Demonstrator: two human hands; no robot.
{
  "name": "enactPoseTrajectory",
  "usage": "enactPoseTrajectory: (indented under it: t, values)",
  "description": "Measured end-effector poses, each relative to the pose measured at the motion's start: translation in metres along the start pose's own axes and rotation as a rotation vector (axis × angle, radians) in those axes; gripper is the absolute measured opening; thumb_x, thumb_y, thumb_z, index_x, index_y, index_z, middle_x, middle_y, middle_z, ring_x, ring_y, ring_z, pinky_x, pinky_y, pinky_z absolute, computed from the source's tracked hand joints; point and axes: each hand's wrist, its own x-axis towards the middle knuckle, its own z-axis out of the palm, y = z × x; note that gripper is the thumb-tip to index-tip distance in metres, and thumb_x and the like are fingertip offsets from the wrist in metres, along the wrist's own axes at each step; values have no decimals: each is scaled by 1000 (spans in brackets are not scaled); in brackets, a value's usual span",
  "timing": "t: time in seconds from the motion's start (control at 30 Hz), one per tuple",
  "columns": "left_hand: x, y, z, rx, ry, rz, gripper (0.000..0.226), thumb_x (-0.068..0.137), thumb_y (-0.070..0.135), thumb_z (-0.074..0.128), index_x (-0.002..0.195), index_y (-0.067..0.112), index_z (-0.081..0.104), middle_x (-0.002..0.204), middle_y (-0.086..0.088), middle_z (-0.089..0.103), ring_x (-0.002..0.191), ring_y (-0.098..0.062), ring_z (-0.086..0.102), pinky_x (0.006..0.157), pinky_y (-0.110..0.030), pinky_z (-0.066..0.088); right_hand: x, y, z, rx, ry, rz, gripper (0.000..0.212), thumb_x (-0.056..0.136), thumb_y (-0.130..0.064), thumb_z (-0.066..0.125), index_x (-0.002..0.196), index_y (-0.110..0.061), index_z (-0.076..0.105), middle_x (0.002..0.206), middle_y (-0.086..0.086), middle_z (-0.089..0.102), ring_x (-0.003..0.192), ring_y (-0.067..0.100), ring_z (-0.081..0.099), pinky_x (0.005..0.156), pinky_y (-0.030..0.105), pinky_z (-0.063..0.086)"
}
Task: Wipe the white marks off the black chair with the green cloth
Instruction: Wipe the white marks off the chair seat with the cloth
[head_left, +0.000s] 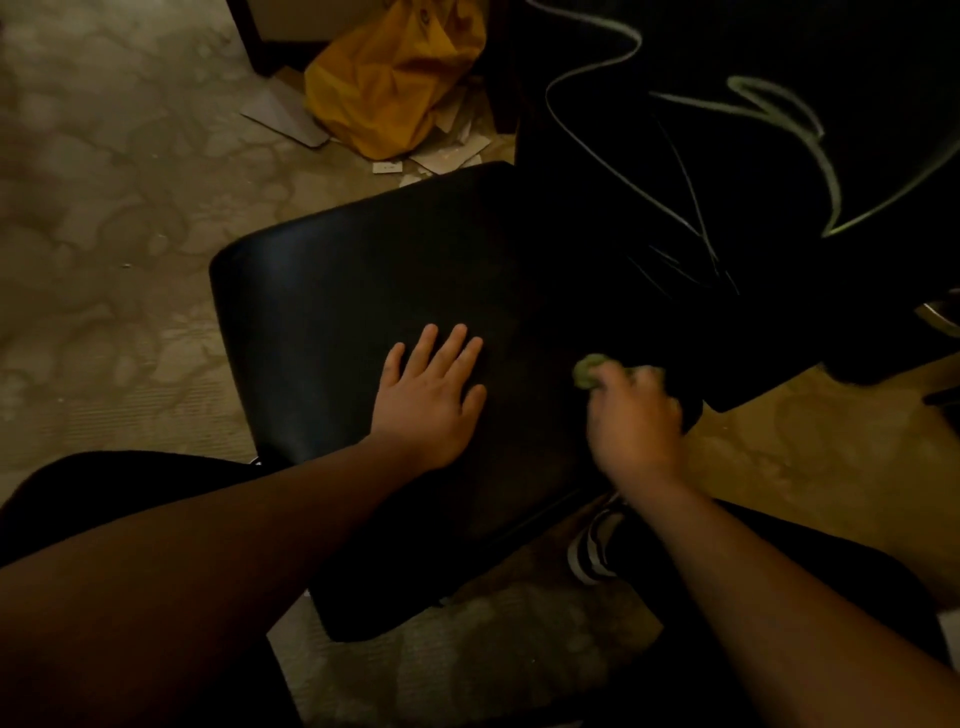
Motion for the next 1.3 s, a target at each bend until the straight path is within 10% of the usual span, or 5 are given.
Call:
enactPoseTrajectory:
  t: [0.27, 0.6, 0.97, 1.3]
  values:
    - [-14, -64, -25, 77, -36, -55, 64, 104, 62, 24, 163, 43, 6, 173, 11, -2, 159, -20, -13, 126, -43, -9, 38, 8, 5, 71, 2, 201, 29, 97, -20, 51, 125, -23, 54, 122, 20, 50, 102, 46, 53, 85, 46, 46]
    - [-11, -70, -17, 97, 15, -62, 66, 101, 65, 25, 162, 46, 9, 173, 14, 1, 159, -17, -10, 127, -43, -8, -64, -90, -1, 137, -345, -606, 28, 99, -32, 51, 126, -32, 56, 109, 8, 53, 84, 23, 46, 78, 37, 41]
    - [-15, -56, -17, 83, 7, -125, 69, 100, 69, 22, 162, 46, 2, 174, 4, -8, 157, -26, -21, 125, -52, -13, 9, -29, 10, 35, 28, 31, 30, 97, -23, 53, 127, -23, 54, 117, 12, 53, 102, 33, 55, 89, 45, 44]
    - [-31, -21, -9, 37, -16, -241, 68, 102, 67, 22, 164, 43, 3, 174, 1, -3, 158, -34, -11, 124, -56, -5, -71, -79, 6, 62, -195, -321, 27, 93, -35, 50, 120, -30, 54, 116, 4, 55, 104, 26, 57, 91, 43, 44]
